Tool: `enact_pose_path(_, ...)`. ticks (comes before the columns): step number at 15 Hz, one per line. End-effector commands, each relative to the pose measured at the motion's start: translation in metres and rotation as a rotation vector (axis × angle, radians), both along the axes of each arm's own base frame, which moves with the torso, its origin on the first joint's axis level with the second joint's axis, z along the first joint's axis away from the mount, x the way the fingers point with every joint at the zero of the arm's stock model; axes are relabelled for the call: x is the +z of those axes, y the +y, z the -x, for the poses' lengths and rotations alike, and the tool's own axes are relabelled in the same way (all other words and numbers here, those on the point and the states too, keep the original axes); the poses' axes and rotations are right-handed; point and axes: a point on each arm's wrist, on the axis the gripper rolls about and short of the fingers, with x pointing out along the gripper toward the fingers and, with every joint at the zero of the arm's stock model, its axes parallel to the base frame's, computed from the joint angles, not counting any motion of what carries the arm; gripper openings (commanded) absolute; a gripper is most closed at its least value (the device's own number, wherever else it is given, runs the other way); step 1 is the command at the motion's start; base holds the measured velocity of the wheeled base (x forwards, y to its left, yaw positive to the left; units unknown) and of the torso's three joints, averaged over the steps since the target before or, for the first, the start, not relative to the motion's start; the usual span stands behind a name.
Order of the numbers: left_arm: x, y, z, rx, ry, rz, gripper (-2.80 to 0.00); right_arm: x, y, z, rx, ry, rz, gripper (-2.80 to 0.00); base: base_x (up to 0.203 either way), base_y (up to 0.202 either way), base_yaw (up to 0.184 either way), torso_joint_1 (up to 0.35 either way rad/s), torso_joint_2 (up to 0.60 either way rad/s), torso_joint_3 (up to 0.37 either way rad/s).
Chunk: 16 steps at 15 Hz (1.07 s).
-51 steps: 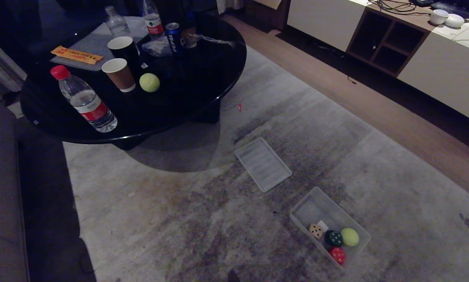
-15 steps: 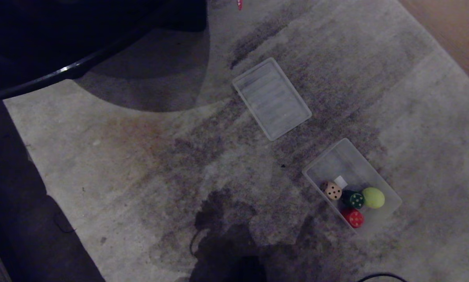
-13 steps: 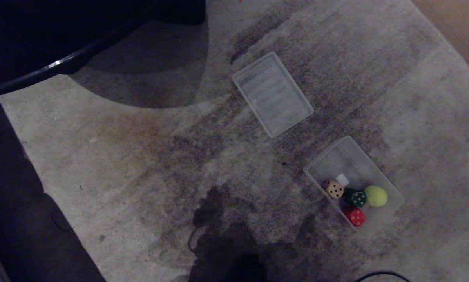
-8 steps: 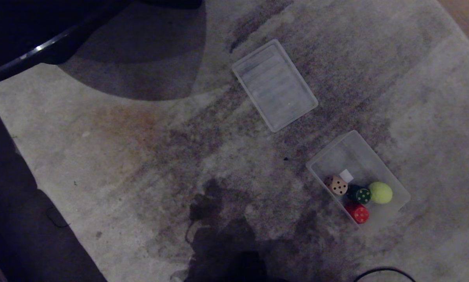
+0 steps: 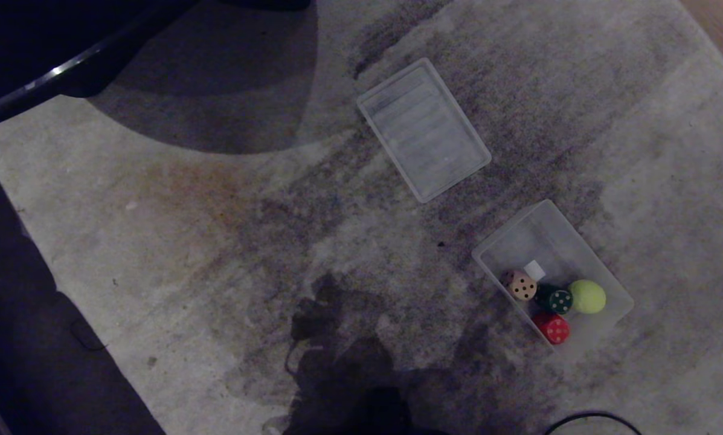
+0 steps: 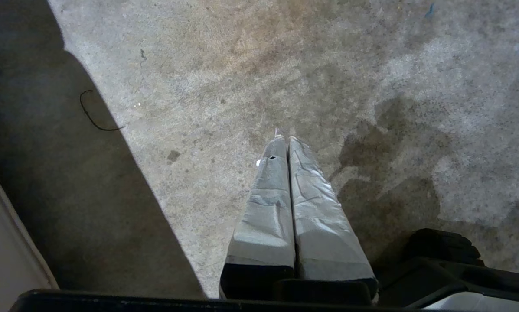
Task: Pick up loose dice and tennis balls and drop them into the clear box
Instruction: Put the toys in the box
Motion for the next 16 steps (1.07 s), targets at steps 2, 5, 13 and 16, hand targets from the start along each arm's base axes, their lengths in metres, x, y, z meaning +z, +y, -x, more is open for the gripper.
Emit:
enact_pose_path(2, 0.000, 0.000, 0.000, 0.000, 0.000, 0.001, -2.80, 0.044, 0.000, -0.042, 0.006, 0.253, -0.062, -2.80, 0.000, 0.000, 0.000, 0.000, 0.00, 0.000)
enact_pose_path(5, 0.000, 0.000, 0.000, 0.001, -0.002, 0.002, -2.80, 0.056, 0.001, -0.108, 0.002, 0.456, -0.136, -2.80, 0.000, 0.000, 0.000, 0.000, 0.00, 0.000)
enact_pose_path(13, 0.000, 0.000, 0.000, 0.001, 0.000, 0.002, -2.80, -0.017, 0.020, -0.279, 0.029, 0.558, -0.234, -2.80, 0.000, 0.000, 0.000, 0.000, 0.00, 0.000)
enact_pose_path(16, 0.000, 0.000, 0.000, 0.001, 0.000, 0.001, -2.80, -0.035, 0.024, -0.321, 0.039, 0.467, -0.247, -2.80, 0.000, 0.000, 0.000, 0.000, 0.00, 0.000)
